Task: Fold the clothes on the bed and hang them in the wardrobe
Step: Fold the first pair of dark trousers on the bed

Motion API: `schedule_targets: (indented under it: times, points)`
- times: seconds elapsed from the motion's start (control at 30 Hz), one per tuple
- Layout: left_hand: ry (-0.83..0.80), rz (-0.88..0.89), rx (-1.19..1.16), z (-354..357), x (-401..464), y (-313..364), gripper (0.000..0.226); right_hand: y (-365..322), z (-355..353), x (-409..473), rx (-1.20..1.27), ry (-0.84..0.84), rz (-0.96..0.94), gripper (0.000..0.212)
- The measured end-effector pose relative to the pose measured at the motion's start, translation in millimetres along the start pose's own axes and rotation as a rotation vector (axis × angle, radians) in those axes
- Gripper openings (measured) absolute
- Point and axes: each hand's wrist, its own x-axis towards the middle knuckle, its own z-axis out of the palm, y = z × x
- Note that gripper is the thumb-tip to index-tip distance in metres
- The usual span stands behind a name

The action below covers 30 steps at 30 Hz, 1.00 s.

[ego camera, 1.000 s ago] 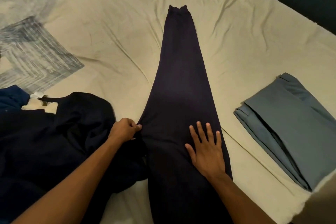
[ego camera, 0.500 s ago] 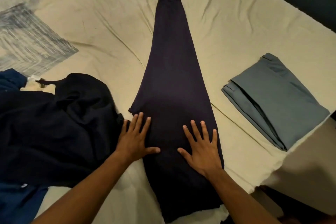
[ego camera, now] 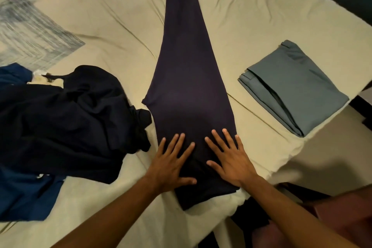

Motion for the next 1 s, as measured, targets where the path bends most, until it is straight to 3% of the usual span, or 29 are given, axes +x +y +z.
schedule_targets:
  times: [0.2,0.37,0.43,0.63,0.77,0.87,0.93,1.0]
  points:
    - [-0.076,0.002,0.045,3,-26,3,0.109,13,0,-34,-0.016,-0.132,-0.080,0.076]
    - [0.008,0.256,0.127,15,-61,14,0.113,23,-8,-62,-0.038,-0.155,-0.258,0.095]
    - [-0.005,0.263,0.166,21,-64,18,0.115,24,-5,-68,-0.090,-0.142,-0.262,0.098]
    - [-0.026,0.253,0.136,13,-54,28,0.096,10,-5,-62,-0.138,-0.016,-0.275,0.080]
    - [-0.005,0.244,0.097,10,-52,30,0.097,8,-6,-58,-0.152,0.065,-0.275,0.067]
    - [0.052,0.253,0.065,5,-50,26,0.089,7,-10,-53,-0.171,0.086,-0.290,0.043]
    - [0.068,0.207,-0.057,-8,-44,24,0.071,6,-25,-47,-0.101,0.027,-0.266,0.031]
    - [0.063,0.082,-0.321,-31,-34,17,0.039,6,-51,-33,0.019,-0.057,-0.190,0.020]
